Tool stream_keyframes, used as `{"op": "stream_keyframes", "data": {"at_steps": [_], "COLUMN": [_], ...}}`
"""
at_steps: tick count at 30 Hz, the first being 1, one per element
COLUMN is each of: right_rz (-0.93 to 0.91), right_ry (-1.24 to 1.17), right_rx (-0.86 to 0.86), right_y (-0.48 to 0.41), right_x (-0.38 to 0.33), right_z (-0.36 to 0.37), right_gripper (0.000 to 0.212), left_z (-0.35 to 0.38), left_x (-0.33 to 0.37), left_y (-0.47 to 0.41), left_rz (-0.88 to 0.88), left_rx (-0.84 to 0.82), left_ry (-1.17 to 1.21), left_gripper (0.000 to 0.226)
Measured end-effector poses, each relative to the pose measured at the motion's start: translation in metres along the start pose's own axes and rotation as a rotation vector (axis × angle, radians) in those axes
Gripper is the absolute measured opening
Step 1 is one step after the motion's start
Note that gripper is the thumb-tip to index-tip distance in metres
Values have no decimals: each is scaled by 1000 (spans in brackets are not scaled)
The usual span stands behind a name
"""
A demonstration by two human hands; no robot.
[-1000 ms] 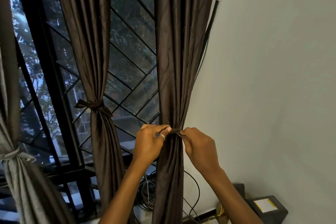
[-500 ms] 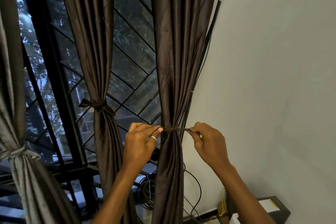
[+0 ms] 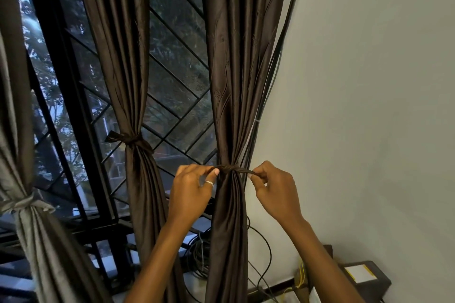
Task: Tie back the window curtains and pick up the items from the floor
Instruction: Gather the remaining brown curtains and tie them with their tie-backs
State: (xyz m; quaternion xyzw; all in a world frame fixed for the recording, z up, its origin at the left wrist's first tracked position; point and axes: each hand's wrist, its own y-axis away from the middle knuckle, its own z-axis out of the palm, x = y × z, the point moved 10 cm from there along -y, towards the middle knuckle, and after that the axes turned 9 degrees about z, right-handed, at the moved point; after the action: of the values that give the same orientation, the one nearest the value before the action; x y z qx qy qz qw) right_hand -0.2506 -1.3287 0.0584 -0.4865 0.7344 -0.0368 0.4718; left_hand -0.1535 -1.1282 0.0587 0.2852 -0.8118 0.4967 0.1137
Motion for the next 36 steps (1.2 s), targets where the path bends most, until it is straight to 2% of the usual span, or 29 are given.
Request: {"op": "stream_keyframes", "data": {"at_steps": [4,7,14,18,23,27,30,32,36], "right_rz": [72,134,325,436,542,608,664,697,811], "right_ry": [-74,-171,-348,-375,-350,-266,-212,-168,-44], "right_rx": [-41,-71,-135,-221,-327,-378,-469,-543,-740], "right_y": [1,6,48,91,145,205,269,312,396], "right_x": [7,14,54,81,112,139,164,179,203], "right_z": [7,13,53,86,122,147,170,182,193], "right_gripper": [2,10,15,20,21,17,17,12,26], "left_z": [7,12,23,34,55,82,99,99,98], "left_x": [-4,-12,-41,-51,-62,-75,-68,-61,-50], "left_y": [6,17,92,140,202,282,347,387,466], "left_rz": [-48,-107,-383,-552,-726,-899,-1012,-1089,-1241], "left_rx": [-40,-70,-42,-27,-3,-40,-69,-58,-214], "left_ry": [45,90,243,281,349,288,261,210,106], "left_gripper": [27,32,39,34,28,31,19,19,11]}}
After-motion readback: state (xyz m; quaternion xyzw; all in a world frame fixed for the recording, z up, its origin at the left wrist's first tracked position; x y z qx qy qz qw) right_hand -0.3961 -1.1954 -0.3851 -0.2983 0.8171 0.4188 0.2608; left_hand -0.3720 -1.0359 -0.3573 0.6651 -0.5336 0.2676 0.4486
